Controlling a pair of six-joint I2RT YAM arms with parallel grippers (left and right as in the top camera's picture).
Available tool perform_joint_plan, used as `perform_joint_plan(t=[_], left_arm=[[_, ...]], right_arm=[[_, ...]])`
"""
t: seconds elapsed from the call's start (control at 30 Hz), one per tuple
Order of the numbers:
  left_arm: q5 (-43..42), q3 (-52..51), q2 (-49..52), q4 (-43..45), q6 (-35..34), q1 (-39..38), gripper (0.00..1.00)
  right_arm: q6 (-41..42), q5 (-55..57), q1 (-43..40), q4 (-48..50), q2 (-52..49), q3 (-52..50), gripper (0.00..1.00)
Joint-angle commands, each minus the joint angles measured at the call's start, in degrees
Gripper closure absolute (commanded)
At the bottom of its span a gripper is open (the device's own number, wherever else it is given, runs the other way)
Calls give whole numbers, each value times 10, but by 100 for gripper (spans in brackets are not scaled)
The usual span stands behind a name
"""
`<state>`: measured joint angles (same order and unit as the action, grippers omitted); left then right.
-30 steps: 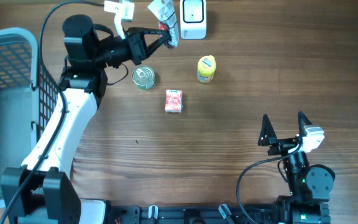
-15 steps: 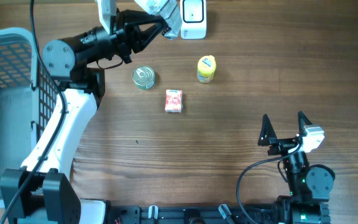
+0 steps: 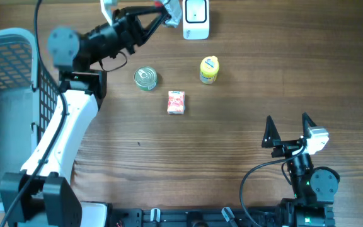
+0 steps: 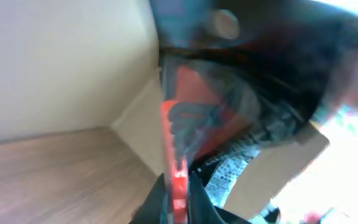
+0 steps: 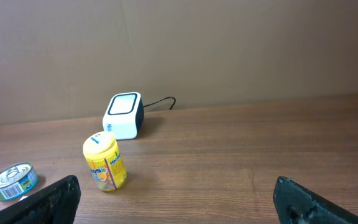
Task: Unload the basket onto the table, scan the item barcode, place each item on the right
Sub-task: 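Lift the hex wrench package toward the white scanner, then hold the package barcode in front of the scanner window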
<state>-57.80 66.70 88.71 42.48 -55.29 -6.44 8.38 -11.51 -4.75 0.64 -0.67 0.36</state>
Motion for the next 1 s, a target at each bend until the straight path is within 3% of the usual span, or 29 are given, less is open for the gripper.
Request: perform_joint_plan(t=[0.0, 0.07, 0.17, 0.27, 0.43, 0.63, 0.83, 0.9, 0.97], left_arm=[[158, 6, -2, -128, 122, -29, 96], [297, 6, -2, -216, 161, -51, 96], [442, 6, -2, -272, 162, -71, 96], [523, 12, 11, -304, 177, -78, 96], [532, 57, 81, -333, 194, -88, 96], [532, 148, 149, -406, 263, -113, 96], [530, 176, 188, -441, 325, -114, 96], [535, 231, 227, -508, 325, -115, 96], [534, 303, 269, -582, 326, -116, 96]], right_arm=[[7, 0, 1, 2, 4, -1, 0], [7, 0, 1, 2, 4, -1, 0], [8, 0, 1, 2, 4, -1, 0], [8, 0, 1, 2, 4, -1, 0], [8, 0, 1, 2, 4, -1, 0], [13, 7, 1, 2, 4, -1, 0], [127, -153, 1, 72, 4, 0, 0], [207, -161, 1, 76, 4, 0, 0], [216, -212, 1, 88, 4, 0, 0]])
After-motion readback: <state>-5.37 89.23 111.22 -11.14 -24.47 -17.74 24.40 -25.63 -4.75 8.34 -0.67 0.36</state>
